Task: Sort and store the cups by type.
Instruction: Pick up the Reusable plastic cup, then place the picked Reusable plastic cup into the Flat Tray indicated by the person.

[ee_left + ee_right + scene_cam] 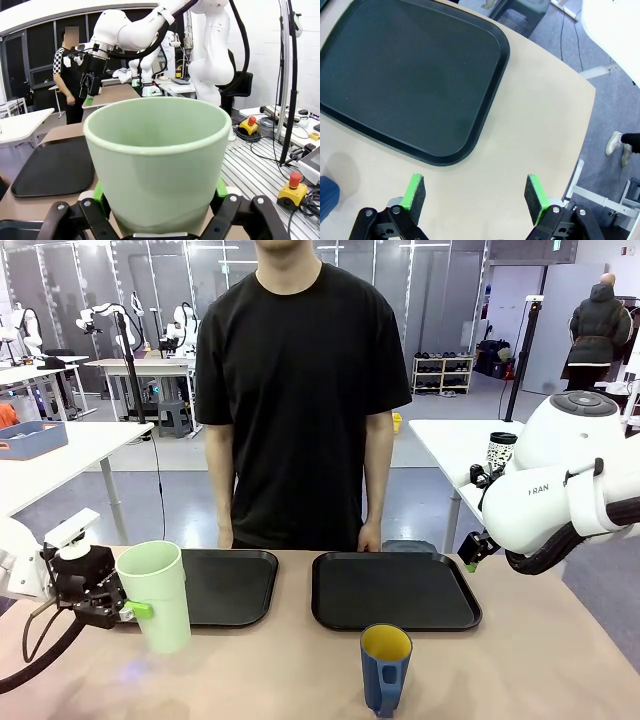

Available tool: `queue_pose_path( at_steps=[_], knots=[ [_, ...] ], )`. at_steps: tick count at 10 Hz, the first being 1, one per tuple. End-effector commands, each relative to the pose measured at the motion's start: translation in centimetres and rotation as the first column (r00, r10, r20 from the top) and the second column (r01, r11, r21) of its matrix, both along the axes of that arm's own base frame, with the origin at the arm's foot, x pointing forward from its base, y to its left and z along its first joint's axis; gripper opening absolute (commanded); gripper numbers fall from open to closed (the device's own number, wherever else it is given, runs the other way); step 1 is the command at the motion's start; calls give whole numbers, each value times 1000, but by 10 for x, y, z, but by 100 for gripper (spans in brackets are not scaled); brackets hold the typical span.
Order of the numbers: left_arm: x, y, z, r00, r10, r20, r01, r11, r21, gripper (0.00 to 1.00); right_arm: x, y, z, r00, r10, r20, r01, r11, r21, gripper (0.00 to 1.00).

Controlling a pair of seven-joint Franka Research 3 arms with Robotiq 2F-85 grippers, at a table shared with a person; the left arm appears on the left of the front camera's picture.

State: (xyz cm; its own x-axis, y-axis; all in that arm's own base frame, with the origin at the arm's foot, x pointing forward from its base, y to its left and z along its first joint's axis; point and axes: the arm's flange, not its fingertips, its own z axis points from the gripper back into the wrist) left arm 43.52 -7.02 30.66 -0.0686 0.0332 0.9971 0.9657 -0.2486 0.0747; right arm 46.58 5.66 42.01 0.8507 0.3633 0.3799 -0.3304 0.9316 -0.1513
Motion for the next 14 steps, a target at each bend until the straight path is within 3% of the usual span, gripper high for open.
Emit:
queue_pose_path(
  at_steps=[1, 14],
  knots=[
    [-1, -1, -2, 1000, -7, -1, 7, 1000, 1, 61, 0, 0, -1, 1000, -1, 0, 1, 1000, 2, 100],
    [-1, -1, -2, 1000, -7, -1, 7, 1000, 1, 61, 0, 0, -1, 1000, -1, 0, 1, 1000, 2, 100]
  ],
)
